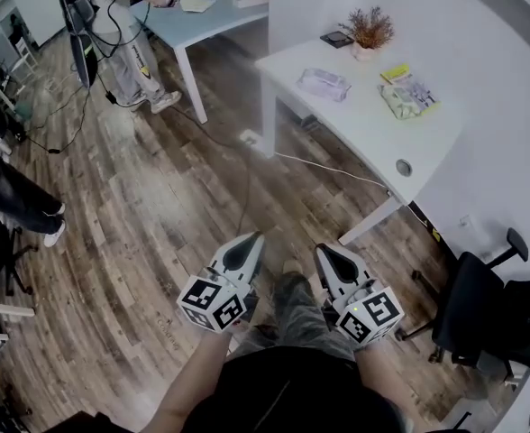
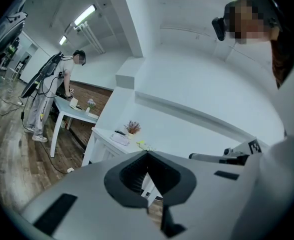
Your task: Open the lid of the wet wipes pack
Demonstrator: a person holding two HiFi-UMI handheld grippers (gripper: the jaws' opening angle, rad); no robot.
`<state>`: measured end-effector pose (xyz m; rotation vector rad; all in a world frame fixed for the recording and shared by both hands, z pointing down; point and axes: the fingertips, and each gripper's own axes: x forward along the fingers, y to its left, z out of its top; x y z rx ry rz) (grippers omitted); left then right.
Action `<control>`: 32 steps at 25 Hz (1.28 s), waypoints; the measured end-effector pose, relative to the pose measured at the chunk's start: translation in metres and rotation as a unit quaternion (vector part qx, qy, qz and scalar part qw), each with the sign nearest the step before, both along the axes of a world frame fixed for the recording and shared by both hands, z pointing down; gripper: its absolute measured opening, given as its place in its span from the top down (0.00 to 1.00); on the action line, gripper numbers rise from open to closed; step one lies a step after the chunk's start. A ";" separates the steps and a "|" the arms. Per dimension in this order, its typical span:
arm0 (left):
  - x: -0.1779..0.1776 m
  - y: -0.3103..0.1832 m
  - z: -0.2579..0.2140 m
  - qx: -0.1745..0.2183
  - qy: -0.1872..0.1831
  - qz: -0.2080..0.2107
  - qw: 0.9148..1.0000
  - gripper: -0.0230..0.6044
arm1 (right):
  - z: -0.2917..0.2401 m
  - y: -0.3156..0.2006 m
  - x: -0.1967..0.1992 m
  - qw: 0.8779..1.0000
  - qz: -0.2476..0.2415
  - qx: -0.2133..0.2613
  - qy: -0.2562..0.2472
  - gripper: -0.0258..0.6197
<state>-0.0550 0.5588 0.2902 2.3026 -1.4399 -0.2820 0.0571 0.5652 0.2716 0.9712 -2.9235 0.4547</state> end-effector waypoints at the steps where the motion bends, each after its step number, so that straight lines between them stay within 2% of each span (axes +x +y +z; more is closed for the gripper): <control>1: -0.003 -0.010 0.002 -0.003 0.001 -0.003 1.000 0.95 | 0.003 -0.011 -0.002 1.000 0.000 -0.001 0.001 0.93; 9: -0.010 -0.119 -0.005 0.000 -0.005 -0.007 1.000 0.95 | 0.000 -0.120 -0.014 1.000 -0.012 0.007 0.007 0.93; 18: 0.011 -0.238 -0.004 0.008 0.004 0.000 1.000 0.95 | 0.006 -0.239 0.001 1.000 -0.019 0.002 0.016 0.93; 23: 0.021 -0.269 -0.004 0.012 0.007 0.006 1.000 0.95 | 0.010 -0.272 0.005 0.999 -0.033 -0.002 0.022 0.93; 32: 0.021 -0.290 0.015 -0.018 0.004 0.003 1.000 0.95 | 0.025 -0.295 0.012 0.999 -0.040 -0.025 0.013 0.93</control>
